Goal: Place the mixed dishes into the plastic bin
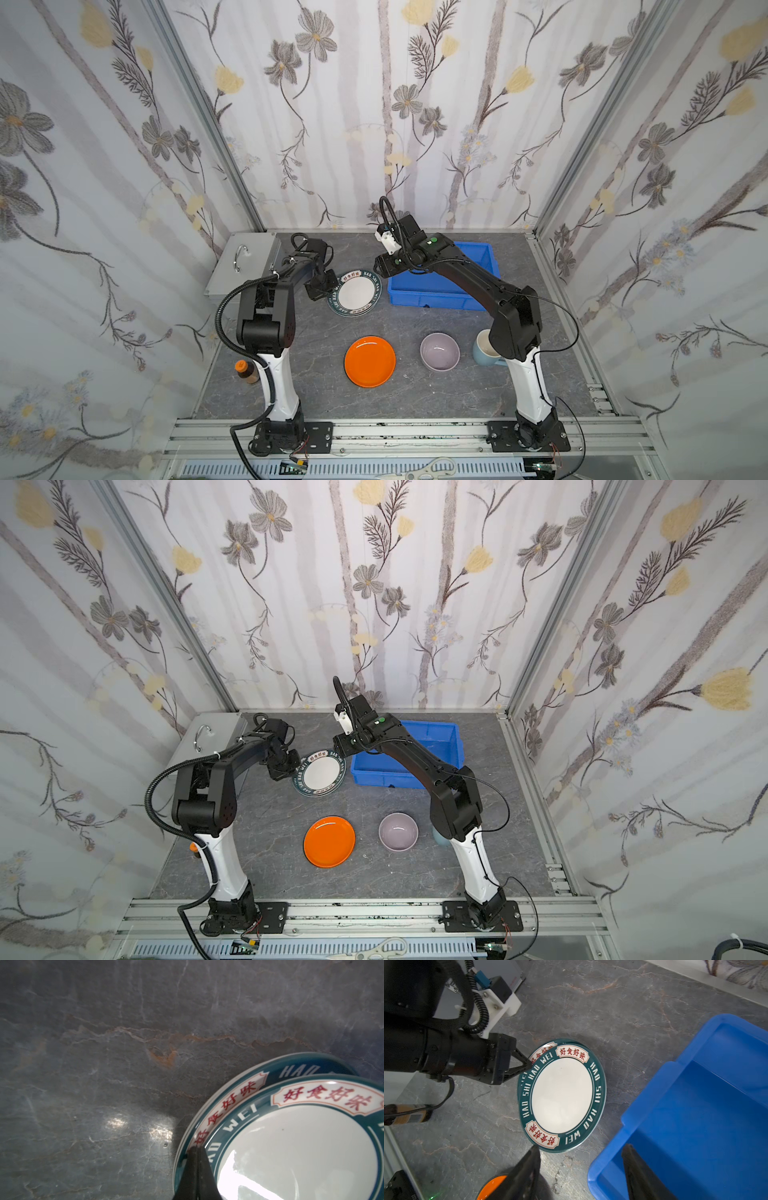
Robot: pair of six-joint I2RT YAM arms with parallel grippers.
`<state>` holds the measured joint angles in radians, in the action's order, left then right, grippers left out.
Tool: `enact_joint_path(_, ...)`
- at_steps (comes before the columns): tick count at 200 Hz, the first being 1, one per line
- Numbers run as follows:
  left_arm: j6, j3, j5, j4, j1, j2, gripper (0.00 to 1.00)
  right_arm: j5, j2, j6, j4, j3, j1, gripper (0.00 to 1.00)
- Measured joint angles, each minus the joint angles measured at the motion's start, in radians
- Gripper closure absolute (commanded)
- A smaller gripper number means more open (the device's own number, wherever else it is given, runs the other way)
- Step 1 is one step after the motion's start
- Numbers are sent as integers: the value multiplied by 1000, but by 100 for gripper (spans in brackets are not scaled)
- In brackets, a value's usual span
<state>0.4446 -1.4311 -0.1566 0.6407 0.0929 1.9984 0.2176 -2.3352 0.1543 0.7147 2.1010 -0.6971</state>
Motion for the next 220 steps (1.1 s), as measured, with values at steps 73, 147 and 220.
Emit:
enact_joint_path(73,0,-12,-5,6,0,11,100,146,-90,-27,112,44,-17,43)
enact_joint_path(147,0,-14,-20,6,0,22,100,150,-96,-36,192,11,-22,44)
enact_joint_path(220,0,-14,-23,7,0,23,100,196,-135,-43,192,10,-23,43)
